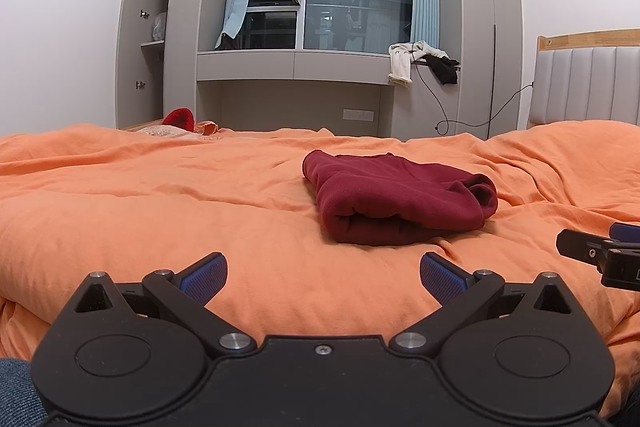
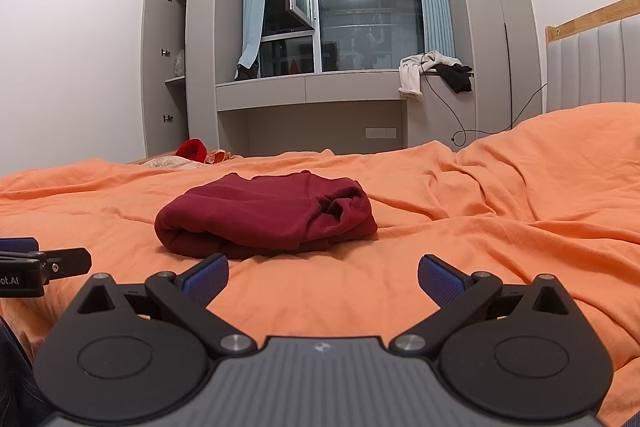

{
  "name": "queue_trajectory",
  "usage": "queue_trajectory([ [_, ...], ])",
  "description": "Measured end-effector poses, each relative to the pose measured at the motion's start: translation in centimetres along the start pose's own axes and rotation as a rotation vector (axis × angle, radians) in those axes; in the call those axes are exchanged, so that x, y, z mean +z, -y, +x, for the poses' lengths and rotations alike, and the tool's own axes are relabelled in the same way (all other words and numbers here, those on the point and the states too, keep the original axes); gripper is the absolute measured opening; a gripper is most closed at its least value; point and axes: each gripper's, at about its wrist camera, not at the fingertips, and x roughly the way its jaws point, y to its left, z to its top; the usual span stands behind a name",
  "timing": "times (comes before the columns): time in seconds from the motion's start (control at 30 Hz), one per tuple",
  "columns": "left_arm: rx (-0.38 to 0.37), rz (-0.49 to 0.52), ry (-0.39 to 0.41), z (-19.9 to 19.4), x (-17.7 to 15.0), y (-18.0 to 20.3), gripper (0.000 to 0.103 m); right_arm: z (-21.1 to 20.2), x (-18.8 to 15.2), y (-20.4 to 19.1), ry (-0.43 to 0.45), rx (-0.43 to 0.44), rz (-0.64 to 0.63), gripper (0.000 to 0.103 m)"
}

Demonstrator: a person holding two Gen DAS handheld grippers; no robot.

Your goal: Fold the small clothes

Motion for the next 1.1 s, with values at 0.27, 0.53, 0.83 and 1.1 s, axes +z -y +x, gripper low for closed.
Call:
queue_trajectory([
  [0.27,0.000,0.001,0.000,0.00,0.01,0.04,0.102,-0.06,0.01,-0.03,-0.001,0.000,0.000,0.103],
  [0.53,0.001,0.001,0.000,-0.01,0.01,0.06,0.102,-0.09,0.07,-0.04,-0.001,0.000,0.000,0.103],
  [0.83,0.001,0.004,-0.001,0.03,0.01,0.07,0.102,-0.15,0.12,-0.05,-0.002,-0.001,-0.001,0.103],
  [1.1,0.014,0.002,-0.010,0.34,-0.18,-0.29,0.102,-0.20,0.17,-0.05,-0.003,0.000,-0.001,0.103],
])
